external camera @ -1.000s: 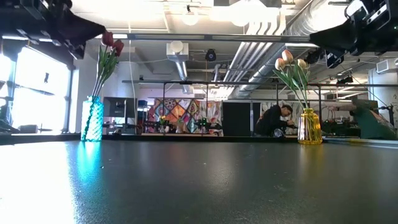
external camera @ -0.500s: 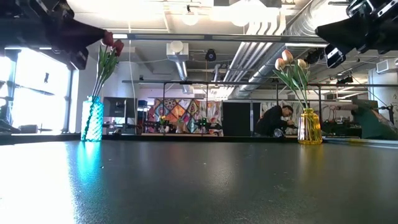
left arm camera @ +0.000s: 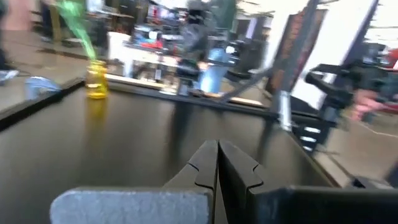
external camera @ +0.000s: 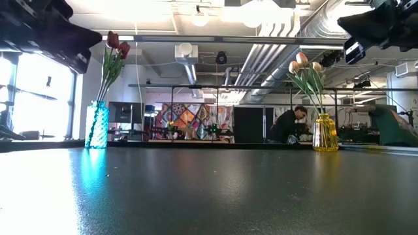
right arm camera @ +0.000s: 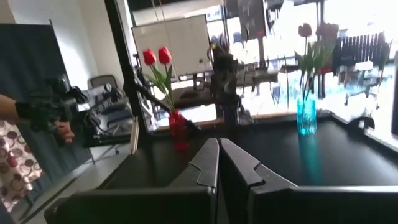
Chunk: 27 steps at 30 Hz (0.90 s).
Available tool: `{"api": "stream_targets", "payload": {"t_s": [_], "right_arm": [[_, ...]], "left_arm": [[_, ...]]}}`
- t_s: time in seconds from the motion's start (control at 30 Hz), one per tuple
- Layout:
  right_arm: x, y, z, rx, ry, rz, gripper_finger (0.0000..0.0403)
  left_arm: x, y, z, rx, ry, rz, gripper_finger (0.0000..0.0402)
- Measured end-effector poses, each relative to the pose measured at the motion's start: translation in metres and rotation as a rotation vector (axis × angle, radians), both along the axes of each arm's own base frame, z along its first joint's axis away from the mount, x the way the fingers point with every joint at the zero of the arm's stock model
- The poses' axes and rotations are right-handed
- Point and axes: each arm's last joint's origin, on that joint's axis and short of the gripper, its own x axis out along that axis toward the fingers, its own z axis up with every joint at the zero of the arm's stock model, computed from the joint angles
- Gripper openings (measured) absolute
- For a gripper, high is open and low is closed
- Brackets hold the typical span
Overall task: Sort flowers into vase by color
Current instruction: Return to Home Position
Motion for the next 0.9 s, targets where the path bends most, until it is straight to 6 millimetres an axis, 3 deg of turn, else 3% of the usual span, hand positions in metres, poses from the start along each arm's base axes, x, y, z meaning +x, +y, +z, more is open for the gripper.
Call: {"api": "stream_targets", "payload": {"t_s": [0.5,0.9], "right_arm": [[-0.008,0.001,-0.002,0.011,-0.002,-0.015,0.0],[-0.008,0.0,-0.001,-0.018,-0.016,-0.037,0.0]], "left_arm": [[-0.016,0.006,-0.003,0.032,-0.003,0.037,0.0],[-0.007,0.007,-0.022,0.008,-0.082,0.057,0.0]]}}
